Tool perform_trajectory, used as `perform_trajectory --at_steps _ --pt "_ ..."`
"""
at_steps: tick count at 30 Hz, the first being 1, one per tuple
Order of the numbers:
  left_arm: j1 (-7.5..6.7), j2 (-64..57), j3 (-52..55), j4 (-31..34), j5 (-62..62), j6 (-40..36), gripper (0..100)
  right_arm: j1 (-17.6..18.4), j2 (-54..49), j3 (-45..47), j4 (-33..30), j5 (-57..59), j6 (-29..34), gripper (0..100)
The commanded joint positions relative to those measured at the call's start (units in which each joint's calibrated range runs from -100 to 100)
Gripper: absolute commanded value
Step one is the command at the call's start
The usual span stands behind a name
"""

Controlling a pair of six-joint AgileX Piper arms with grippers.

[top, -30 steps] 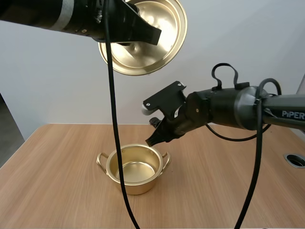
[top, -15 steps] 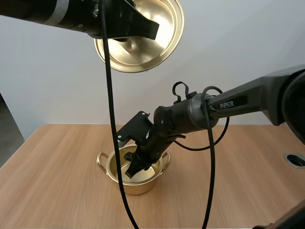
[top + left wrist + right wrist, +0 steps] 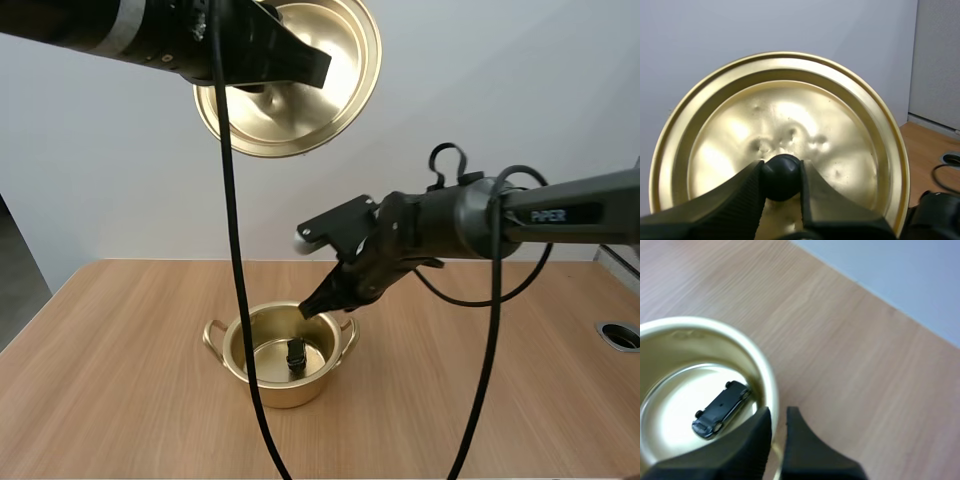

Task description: Open the pot, put the car inside, and close it

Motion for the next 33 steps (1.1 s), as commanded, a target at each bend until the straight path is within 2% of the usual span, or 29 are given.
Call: perform_trajectory --at_steps 1,6,11,21,33 --pt "0.04 0.2 -0.1 1.7 0.8 -0.9 0 -4.8 -4.3 0.0 -0.1 -0.1 0.2 0" --pt "0.04 3.8 0.8 2.4 9.2 -1.2 0 -12.9 -9.1 0.0 0.0 -0.3 0.2 0" --pt "0.04 7.1 6.7 4.0 8.9 -0.9 0 -16.8 -10.0 0.0 0.2 0.3 0.2 0" --pt "0.04 11.5 27.6 4.0 -4.5 2.6 0 -16.9 -10.0 0.0 5.3 -0.3 -1.4 0" --pt "-0.03 21.2 31.4 2.4 -7.6 5.4 0 -16.9 -10.0 0.0 5.3 -0.3 -2.9 0"
